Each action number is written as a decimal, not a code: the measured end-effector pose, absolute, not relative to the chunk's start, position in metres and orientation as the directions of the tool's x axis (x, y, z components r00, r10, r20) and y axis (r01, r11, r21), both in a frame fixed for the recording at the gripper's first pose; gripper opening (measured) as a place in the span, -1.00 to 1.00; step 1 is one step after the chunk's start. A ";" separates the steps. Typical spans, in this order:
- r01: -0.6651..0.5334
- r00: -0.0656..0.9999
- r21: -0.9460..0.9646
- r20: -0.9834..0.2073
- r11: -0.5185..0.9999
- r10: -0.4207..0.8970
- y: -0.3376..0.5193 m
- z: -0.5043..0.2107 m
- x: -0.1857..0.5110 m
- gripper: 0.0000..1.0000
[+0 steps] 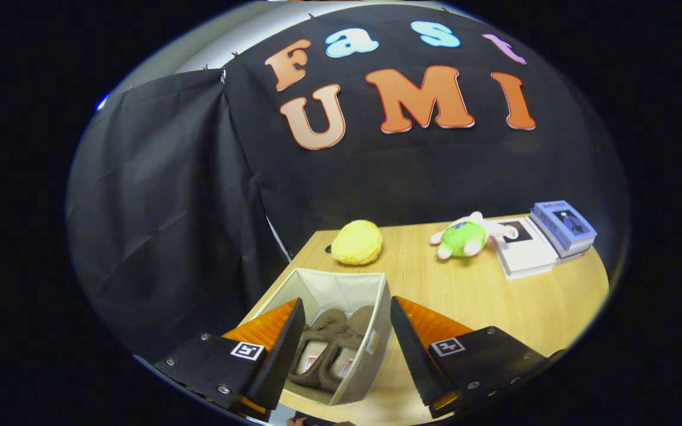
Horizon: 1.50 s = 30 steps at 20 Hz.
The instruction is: Open the storage box then place both shoes into the box .Put the left shoe in first, then the right shoe, with the right side of both shoes facing outward in a uniform manner.
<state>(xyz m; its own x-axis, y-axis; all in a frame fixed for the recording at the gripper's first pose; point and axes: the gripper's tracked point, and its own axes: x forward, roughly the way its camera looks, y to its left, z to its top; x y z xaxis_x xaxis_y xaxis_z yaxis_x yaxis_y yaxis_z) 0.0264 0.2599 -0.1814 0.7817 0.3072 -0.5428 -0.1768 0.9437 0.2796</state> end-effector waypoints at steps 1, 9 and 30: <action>-0.189 0.807 0.271 -0.505 0.944 0.307 0.249 -0.173 0.029 0.77; -0.223 0.930 0.228 -0.243 0.948 0.277 0.165 -0.113 0.013 0.88; -0.051 0.999 0.049 -0.009 0.998 0.051 -0.004 -0.062 -0.042 0.93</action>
